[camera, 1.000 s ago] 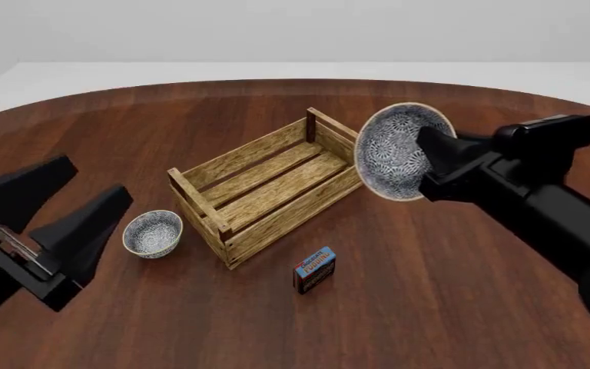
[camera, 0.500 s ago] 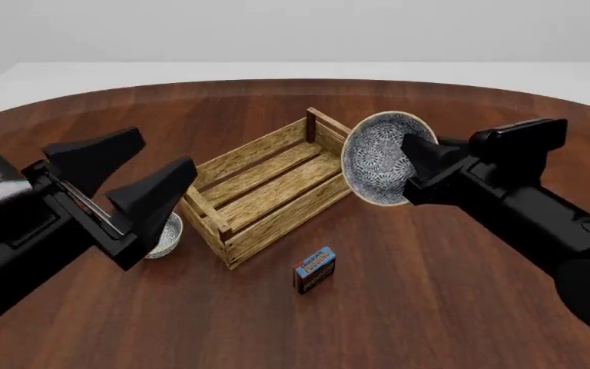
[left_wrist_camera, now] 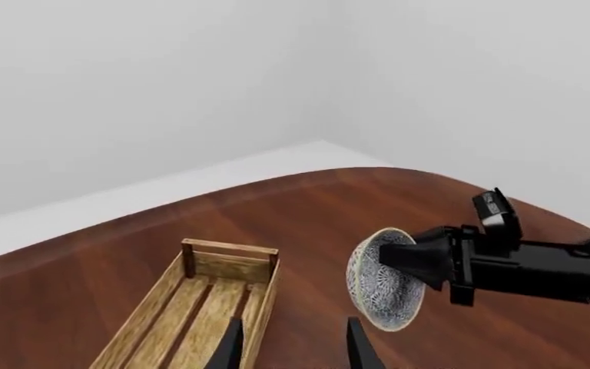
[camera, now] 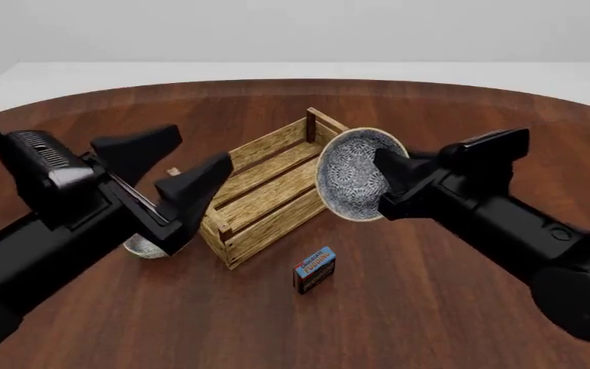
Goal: Stack the right bowl on the left bowl and place them in the tray.
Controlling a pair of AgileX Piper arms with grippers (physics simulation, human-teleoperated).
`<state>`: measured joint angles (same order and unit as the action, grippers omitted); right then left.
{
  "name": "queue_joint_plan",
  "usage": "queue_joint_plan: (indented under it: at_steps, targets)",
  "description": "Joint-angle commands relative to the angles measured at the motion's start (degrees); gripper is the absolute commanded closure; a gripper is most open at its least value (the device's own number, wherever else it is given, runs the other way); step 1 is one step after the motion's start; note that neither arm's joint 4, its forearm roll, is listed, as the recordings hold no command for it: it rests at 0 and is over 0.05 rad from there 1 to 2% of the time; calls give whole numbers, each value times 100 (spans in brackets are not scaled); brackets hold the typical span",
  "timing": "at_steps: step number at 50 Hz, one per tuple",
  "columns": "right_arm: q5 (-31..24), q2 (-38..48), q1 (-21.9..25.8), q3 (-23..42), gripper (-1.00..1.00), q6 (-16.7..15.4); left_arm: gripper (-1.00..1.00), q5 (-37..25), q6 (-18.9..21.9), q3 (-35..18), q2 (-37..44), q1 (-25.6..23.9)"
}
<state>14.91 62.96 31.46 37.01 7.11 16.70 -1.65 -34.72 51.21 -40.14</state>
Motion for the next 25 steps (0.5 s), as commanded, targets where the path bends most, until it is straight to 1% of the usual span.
queue_joint_plan:
  at_steps: [1, 4, 6, 8, 12, 17, 25]
  targets:
    - [71, 68, 260, -10, 100, 64, -100, 166, -63, -54, 411, -202]
    - [66, 54, 316, -22, 100, 82, -100, 207, -95, -107, 648, -368]
    - [57, 36, 333, -36, 100, 69, -100, 211, -126, -186, 856, -582]
    - [45, 0, 363, -50, 100, 83, -100, 193, -230, -257, 990, -681]
    - [27, -41, 405, -62, 100, 95, -100, 214, -169, -298, 1057, -697]
    - [-22, -152, 513, -106, 100, 136, -100, 147, -281, -415, 1200, -925]
    - [-33, -196, 618, -140, 100, 161, -100, 126, -380, -519, 1364, -1032]
